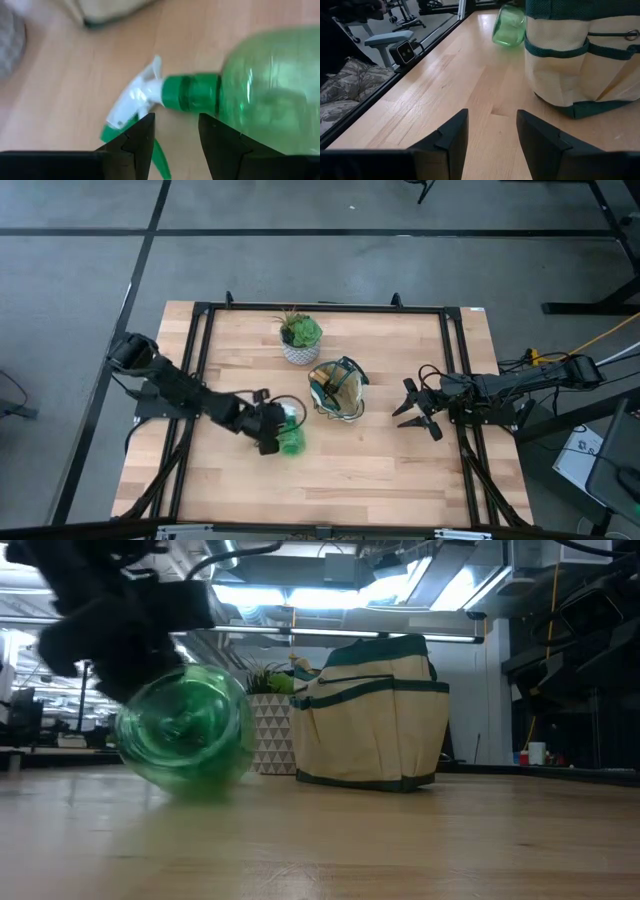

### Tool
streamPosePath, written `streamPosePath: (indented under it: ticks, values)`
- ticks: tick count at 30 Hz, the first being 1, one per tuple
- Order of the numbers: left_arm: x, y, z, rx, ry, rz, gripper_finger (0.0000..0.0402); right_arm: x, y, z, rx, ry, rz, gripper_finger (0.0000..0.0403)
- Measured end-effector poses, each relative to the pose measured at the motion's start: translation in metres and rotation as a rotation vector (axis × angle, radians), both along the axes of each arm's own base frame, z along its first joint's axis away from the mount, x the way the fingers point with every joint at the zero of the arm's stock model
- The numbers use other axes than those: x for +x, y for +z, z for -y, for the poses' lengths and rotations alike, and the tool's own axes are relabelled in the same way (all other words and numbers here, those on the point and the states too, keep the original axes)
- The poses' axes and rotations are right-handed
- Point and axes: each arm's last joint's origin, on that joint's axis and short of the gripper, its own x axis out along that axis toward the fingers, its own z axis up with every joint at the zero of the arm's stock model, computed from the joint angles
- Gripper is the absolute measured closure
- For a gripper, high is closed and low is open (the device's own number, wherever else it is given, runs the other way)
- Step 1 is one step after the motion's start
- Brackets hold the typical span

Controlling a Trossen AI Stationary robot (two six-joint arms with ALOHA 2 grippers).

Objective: Pick & Place Garden tools in Gardening bag
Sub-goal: Put the spray bottle into the gardening bag

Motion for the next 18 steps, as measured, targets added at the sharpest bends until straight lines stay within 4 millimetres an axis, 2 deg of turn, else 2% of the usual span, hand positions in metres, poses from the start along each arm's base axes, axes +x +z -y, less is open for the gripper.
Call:
streamPosePath:
  ticks: [6,10,18]
  values:
    - [0.017,0.008,-0.016,0.001,-0.155,0.028,0.0254,0.000,0.000,0.000,-0.001,-0.003,0.000,0.0233]
    - [0.028,0.019,-0.024,-0.058,-0.183,0.055,0.0254,0.000,0.000,0.000,-0.001,-0.002,0.000,0.0233]
    - [0.040,0.027,-0.035,-0.274,-0.247,0.128,0.0254,0.000,0.000,0.000,-0.001,-0.002,0.000,0.0233]
